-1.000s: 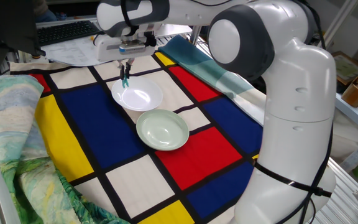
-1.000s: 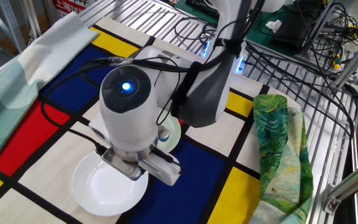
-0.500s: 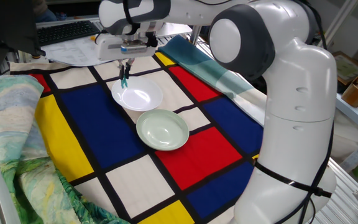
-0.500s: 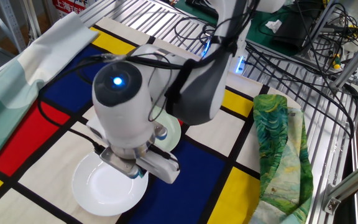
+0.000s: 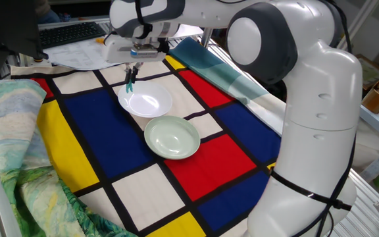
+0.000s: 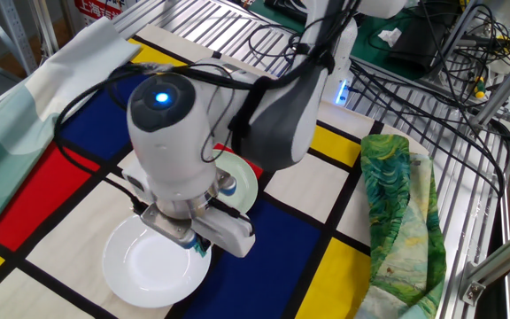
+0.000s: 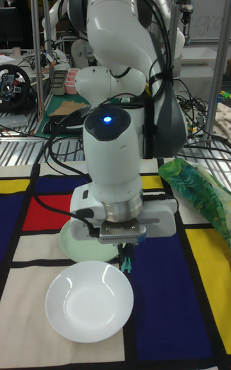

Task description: Use a clamp

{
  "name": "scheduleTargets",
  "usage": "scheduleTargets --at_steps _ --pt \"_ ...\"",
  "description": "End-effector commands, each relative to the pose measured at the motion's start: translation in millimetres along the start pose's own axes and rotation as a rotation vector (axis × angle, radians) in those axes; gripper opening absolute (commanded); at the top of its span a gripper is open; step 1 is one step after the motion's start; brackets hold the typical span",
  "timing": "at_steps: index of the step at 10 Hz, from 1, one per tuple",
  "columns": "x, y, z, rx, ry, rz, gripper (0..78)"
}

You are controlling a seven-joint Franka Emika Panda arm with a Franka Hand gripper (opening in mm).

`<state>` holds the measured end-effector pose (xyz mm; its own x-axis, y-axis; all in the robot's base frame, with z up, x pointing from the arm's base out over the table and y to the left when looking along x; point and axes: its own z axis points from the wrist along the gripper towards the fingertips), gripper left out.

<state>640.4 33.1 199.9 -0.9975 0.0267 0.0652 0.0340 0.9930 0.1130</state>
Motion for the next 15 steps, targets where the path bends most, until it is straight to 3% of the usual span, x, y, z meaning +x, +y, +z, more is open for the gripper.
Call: scheduleTargets --at_steps 1,4,5,8,11,15 --pt "-0.7 0.1 -1.6 -0.012 0.018 -0.002 1.2" --pt "27.6 -20.0 -11.4 -0.023 0.041 -0.006 1.2" --pt "44.6 -34.5 -23.7 -0.022 0.057 -0.013 1.2" --pt "67.0 -62.2 -47.9 -0.018 0.079 -0.033 1.2" --pt "76.4 -84.5 -54.4 -0.021 0.079 -0.046 1.2" --pt "95.2 -113.4 -42.0 -0.053 0.066 -0.056 1.2"
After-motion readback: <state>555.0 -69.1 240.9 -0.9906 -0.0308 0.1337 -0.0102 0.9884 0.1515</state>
